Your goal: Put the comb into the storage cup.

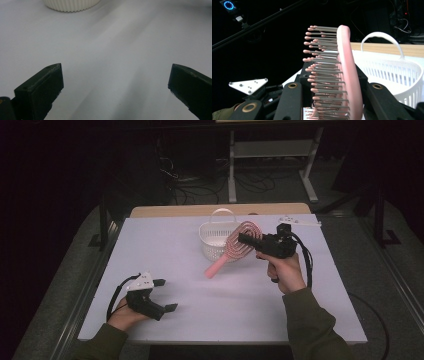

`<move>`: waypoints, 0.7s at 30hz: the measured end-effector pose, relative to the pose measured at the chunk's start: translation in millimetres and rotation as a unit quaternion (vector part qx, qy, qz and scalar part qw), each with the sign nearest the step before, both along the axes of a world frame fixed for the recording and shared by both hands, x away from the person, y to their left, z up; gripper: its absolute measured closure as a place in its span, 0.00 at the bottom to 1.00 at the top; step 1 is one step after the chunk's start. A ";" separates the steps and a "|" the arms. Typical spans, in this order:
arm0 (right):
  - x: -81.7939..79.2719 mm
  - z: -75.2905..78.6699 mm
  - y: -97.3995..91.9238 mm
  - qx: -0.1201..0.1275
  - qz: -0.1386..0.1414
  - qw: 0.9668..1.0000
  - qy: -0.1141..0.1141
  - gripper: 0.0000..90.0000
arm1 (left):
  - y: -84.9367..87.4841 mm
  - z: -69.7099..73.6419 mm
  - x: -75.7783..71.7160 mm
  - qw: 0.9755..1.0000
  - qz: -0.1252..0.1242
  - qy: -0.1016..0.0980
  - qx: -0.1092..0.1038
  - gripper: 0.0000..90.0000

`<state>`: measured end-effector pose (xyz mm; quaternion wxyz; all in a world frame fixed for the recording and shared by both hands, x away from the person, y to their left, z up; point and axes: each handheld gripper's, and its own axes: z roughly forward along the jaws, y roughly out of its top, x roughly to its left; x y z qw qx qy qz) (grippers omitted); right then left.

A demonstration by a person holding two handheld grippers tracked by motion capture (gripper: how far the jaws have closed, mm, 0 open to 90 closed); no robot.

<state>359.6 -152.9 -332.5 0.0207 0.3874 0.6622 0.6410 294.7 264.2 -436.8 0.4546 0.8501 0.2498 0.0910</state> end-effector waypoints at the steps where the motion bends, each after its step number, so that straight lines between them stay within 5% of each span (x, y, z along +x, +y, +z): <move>1: 0.7 1.2 -0.1 -0.001 0.000 1.000 -0.001 0.70 | 0.1 0.2 -0.1 1.000 0.000 -0.001 0.000 0.00; 21: 12.7 35.0 -4.5 0.000 -0.010 1.000 -0.025 0.70 | 0.3 0.2 -1.4 1.000 0.003 0.001 -0.005 0.01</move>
